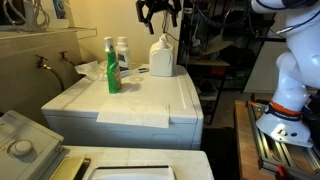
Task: Move the green spray bottle to the right
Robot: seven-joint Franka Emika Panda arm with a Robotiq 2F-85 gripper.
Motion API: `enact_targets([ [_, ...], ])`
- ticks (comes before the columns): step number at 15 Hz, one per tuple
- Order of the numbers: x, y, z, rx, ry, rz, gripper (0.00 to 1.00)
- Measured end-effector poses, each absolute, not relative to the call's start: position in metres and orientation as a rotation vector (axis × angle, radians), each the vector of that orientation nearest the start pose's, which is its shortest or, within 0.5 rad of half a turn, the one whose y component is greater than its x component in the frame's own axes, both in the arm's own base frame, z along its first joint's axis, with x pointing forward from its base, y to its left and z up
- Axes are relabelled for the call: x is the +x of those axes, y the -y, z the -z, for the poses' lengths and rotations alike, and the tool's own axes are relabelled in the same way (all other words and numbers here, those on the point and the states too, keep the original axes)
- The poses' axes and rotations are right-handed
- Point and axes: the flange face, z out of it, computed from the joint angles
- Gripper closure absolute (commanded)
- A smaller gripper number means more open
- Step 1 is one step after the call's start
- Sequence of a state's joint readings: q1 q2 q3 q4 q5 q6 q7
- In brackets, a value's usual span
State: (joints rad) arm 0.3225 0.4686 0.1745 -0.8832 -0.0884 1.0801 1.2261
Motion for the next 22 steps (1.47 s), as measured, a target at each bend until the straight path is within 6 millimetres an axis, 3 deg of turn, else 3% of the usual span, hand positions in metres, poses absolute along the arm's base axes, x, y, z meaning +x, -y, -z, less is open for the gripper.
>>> enact_targets([
  [5,0.593,-0.254,-0.619,-2.849,-1.555,-0.33,0.0],
  [8,0.595,-0.254,-0.623,-2.818,-1.588,-0.318,0.0],
  [11,0.61,-0.265,-0.629,-2.655,-1.642,-0.233,0.0],
  [17,0.658,-0.275,-0.638,-2.347,-1.674,0.12,0.0],
  [19,0.677,-0.271,-0.629,-2.31,-1.68,0.289,0.0],
  [22,0.704,-0.258,-0.601,-2.308,-1.741,0.516,0.0],
])
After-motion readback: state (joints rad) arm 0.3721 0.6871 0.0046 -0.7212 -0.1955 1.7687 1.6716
